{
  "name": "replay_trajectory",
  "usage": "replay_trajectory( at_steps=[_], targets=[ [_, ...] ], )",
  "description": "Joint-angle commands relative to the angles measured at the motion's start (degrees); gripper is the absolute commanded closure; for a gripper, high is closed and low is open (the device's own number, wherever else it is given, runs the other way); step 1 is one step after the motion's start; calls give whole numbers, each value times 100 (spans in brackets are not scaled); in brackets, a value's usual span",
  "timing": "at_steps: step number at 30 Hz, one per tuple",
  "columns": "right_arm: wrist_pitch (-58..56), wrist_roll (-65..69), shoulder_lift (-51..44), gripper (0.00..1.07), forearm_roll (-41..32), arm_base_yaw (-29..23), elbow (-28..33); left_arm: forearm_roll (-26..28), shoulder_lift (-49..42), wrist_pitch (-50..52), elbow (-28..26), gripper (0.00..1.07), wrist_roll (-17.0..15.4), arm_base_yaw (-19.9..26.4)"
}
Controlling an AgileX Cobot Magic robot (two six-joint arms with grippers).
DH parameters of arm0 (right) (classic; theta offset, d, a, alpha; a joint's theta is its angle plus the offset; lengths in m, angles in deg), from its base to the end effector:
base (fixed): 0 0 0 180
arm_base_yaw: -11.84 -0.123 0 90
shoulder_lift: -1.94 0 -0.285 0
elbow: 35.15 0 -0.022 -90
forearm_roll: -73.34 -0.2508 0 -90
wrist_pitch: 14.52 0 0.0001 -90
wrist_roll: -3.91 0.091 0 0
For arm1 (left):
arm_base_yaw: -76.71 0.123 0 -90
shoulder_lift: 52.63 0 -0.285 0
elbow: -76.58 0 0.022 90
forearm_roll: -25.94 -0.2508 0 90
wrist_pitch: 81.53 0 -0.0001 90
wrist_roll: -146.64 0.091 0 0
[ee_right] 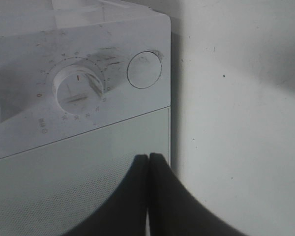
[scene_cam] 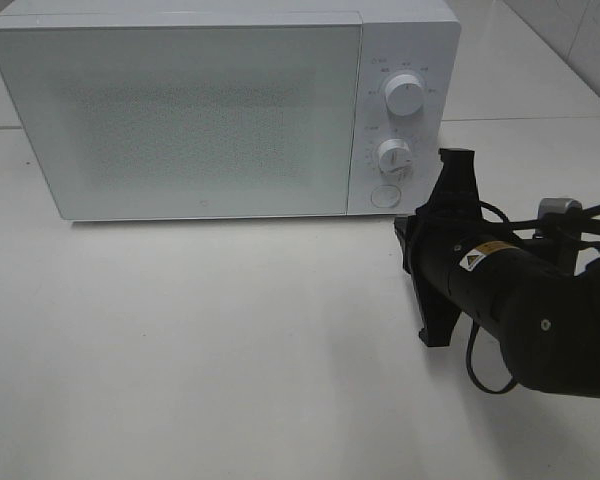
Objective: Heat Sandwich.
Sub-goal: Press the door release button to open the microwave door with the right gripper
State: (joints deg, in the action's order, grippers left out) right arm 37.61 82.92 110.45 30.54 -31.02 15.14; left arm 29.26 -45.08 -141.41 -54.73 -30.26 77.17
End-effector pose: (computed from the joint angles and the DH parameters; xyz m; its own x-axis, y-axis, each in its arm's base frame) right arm 0.2318 0.1486 0.1343 -0.1070 0.9918 0.0698 0.3686 -0.0257 0.9292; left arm -0.0046 -0.0046 0.2781 -0.4385 0.0214 -0.8985 0.0480 0.9988 0.0004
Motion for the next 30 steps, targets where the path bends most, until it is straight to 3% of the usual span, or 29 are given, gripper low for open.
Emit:
replay_trajectory(
  at_steps=[1, 13, 30],
  targets=[
    [-63, 11, 218, 107, 344, 235, -223, 11, -109, 52, 17, 10, 0, 23],
    [-498, -29, 550, 107, 1152, 985, -791, 11, -109, 52, 17, 10, 0, 23],
    [-476, 155, 1404, 107, 1473, 1232, -1450, 11, -109, 52, 17, 10, 0, 23]
  ],
)
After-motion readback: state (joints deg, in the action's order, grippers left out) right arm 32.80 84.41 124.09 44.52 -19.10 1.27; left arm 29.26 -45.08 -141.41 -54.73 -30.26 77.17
